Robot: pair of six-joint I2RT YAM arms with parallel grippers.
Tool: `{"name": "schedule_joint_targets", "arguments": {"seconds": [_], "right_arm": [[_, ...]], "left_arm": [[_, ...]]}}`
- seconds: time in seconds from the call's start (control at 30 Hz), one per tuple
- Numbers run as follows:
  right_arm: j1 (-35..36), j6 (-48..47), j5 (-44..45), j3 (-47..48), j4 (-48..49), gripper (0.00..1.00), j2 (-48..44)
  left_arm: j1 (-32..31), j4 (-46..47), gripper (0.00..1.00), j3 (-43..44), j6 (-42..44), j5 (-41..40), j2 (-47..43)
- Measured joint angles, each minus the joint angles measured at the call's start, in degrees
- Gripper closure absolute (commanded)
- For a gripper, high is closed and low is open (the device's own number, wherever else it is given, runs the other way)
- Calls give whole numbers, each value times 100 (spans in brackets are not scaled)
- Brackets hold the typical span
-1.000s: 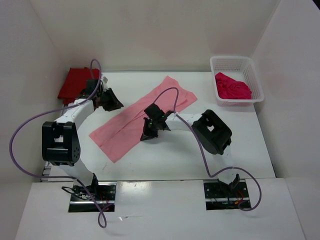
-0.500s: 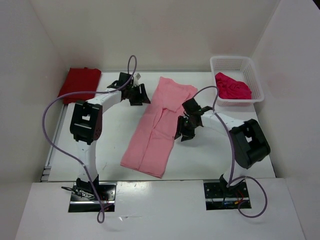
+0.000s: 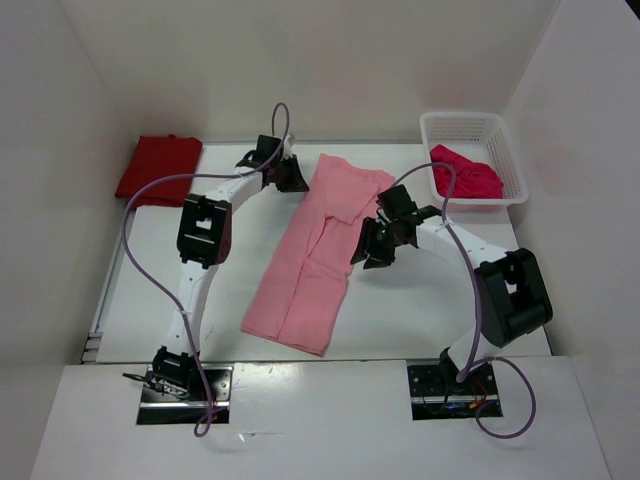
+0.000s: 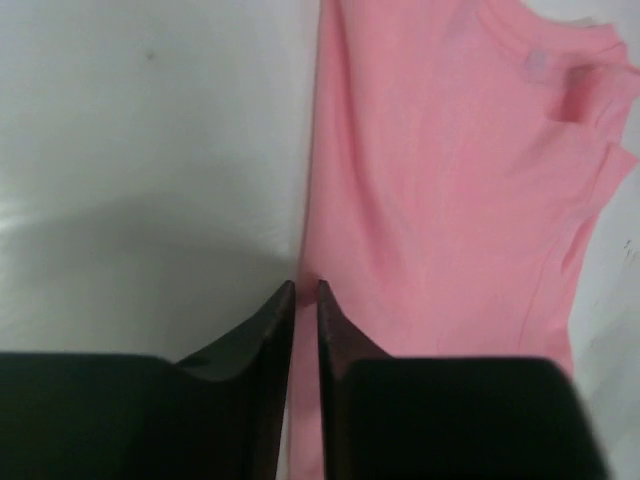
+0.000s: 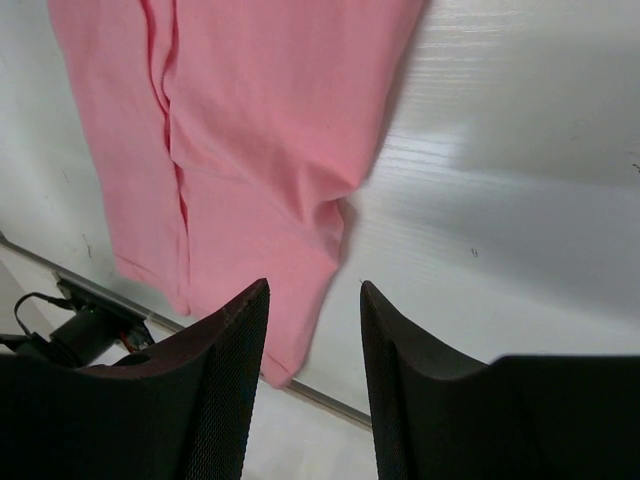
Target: Fold and stack the t-shirts
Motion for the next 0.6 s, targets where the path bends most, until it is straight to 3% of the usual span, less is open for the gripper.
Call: {"name": "schedule_joint_targets", "arguments": {"seconds": [0.07, 0.23, 0.47, 0.6], "right_arm": [[-13, 9, 2, -2, 0, 53, -26], [-197, 22, 0, -2, 2, 51, -35], [-267, -46, 44, -2, 4, 50, -35], [-273, -90, 42, -2, 28, 46, -35]], "left_arm": [[-9, 26, 92, 293, -22, 151, 205], [-17, 28, 100, 391, -140, 251, 282], [216, 179, 100, 262, -446, 363, 282], [520, 590, 100, -310, -769, 348, 42]]}}
